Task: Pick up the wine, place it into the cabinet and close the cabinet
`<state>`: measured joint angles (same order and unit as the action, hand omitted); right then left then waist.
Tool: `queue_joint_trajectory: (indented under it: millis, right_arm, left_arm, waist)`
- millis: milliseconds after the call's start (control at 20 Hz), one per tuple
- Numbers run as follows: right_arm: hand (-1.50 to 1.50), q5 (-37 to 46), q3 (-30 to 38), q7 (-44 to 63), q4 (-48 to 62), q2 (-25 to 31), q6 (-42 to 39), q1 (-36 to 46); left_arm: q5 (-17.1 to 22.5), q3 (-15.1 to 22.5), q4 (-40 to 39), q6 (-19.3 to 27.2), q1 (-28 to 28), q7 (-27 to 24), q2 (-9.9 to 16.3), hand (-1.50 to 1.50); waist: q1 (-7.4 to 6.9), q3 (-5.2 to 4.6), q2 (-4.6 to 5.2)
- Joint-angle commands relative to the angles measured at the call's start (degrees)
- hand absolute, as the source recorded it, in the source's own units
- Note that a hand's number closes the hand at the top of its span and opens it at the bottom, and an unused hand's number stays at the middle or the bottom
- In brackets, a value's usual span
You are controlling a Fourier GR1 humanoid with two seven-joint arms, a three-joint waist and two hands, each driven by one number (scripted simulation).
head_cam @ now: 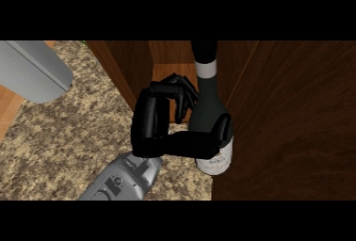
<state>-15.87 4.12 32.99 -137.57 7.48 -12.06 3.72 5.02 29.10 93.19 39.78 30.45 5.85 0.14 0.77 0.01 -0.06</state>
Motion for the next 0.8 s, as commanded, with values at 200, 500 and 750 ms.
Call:
queue_joint_trajectory:
  millis: [200,500,750]
  right_arm:
    - [-1.50,-6.50,1.60,3.45,-7.52,0.45,0.76,-1.81]
    - [-1.50,-4.99,-0.15,6.99,-11.08,-0.27,3.12,-0.75]
    - [-1.50,-5.92,2.34,4.24,-7.96,0.88,1.44,-0.06]
  left_arm:
    - [4.61,0.16,-4.84,1.61,0.18,-6.07,-0.14,1.50]
    - [10.08,2.01,-6.63,4.53,-1.96,-11.96,-0.14,1.50]
    - [12.39,1.04,-13.16,1.69,-2.44,-18.03,-0.14,1.50]
  waist:
    - [0.05,-0.02,0.04]
    - [0.30,-0.05,-0.05]
    - [0.14,-0.02,0.05]
